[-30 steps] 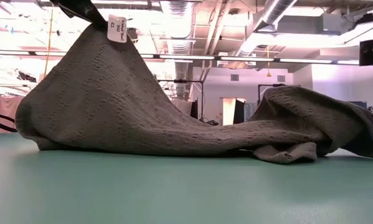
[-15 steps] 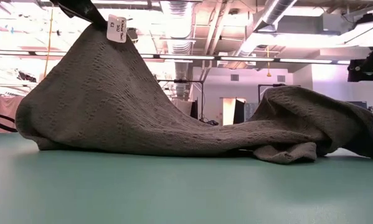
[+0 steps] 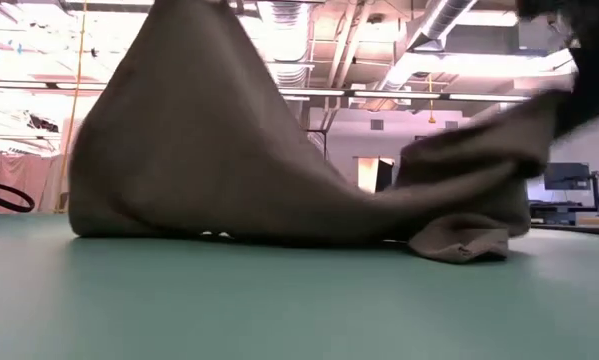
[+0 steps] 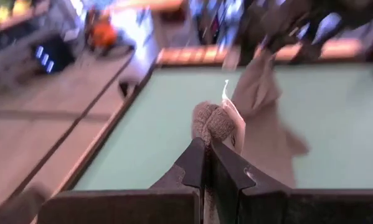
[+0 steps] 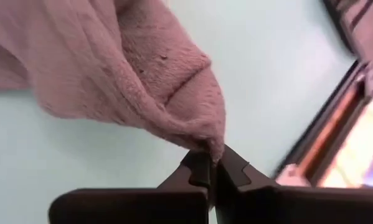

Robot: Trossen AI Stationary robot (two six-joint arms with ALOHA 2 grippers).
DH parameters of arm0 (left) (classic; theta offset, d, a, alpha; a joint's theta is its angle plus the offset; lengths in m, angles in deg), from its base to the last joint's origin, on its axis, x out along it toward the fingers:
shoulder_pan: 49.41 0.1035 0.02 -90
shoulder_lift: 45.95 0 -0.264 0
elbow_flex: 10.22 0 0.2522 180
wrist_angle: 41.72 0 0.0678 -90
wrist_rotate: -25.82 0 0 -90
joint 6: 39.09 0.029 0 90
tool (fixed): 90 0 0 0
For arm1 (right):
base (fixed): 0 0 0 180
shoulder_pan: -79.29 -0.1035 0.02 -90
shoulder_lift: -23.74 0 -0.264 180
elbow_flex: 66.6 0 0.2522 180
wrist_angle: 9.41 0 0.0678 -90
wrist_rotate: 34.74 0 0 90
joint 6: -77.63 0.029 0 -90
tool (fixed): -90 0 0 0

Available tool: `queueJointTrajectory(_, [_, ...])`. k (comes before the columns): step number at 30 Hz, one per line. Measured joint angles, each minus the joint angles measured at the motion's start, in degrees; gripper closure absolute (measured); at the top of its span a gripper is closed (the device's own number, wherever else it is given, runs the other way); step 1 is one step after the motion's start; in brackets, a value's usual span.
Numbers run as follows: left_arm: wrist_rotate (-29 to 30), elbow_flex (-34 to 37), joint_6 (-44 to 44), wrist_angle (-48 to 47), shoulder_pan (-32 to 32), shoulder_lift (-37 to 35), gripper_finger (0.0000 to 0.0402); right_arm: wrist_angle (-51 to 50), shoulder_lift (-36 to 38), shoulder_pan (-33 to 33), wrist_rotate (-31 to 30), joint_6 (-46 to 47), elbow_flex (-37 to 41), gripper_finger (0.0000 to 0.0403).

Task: Roll towel into tight, uniform cylinder
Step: Fold the gray towel

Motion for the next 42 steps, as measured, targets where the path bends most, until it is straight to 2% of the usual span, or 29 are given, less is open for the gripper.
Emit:
queueJointTrajectory(4, [-3.54, -2.18, 5.85, 6.57, 0.0, -4.64, 0.04, 0.69, 4.25, 5.53, 7.78, -16.99, -12.61, 0.0386])
queueJointTrajectory(7, [-6.78, -4.97, 8.25, 9.84, 0.0, -8.36, 0.04, 0.02, 5.86, 10.2, 13.02, -22.56, -22.52, 0.0386])
queueJointTrajectory(11, [-13.22, -7.46, 10.11, 13.46, 0.0, -12.55, 0.04, 0.22, 7.26, 13.26, 18.62, -31.71, -34.92, 0.0386])
queueJointTrajectory(15, [-19.79, -8.67, 10.31, 16.23, 0.0, -15.73, 0.04, -0.03, 7.63, 13.57, 21.75, -34.12, -47.24, 0.0386])
queueJointTrajectory(19, [-29.46, -8.7, 8.13, 18.88, 0.02, -17.15, 0.04, 2.9, 7.49, 9.73, 22.78, -34.06, -54.88, 0.0386])
queueJointTrajectory(25, [-48.48, -8.7, 4.8, 18.99, -0.01, -15.15, 0.04, 10.95, 5.71, -2.59, 22.83, -31.94, -54.97, 0.0386])
queueJointTrajectory(30, [-55.81, -8.7, 5.07, 23.08, 0.0, -10.79, 0.04, 12.14, 2.37, -9.92, 20.48, -30.56, -54.76, 0.0386])
queueJointTrajectory(33, [-55.06, -8.68, 7.64, 24.6, 0.0, -8.98, 0.04, 10.52, 1.81, -11.34, 18.19, -29.51, -54.93, 0.0385])
queueJointTrajectory(35, [-51.2, -8.68, 9.47, 24.51, 0.0, -8.4, 0.04, 7.29, 1.6, -11.27, 17.28, -27.82, -54.91, 0.0385])
queueJointTrajectory(39, [-38.73, -8.68, 13.56, 22.66, 0.0, -8.28, 0.04, -0.04, 2.61, -8.58, 13.52, -26.61, -54.86, 0.0385])
queueJointTrajectory(42, [-26.06, -8.68, 17.8, 19.99, 0.0, -8.34, 0.04, 0.98, 4.63, -5.16, 8.7, -33.8, -54.05, 0.0385])
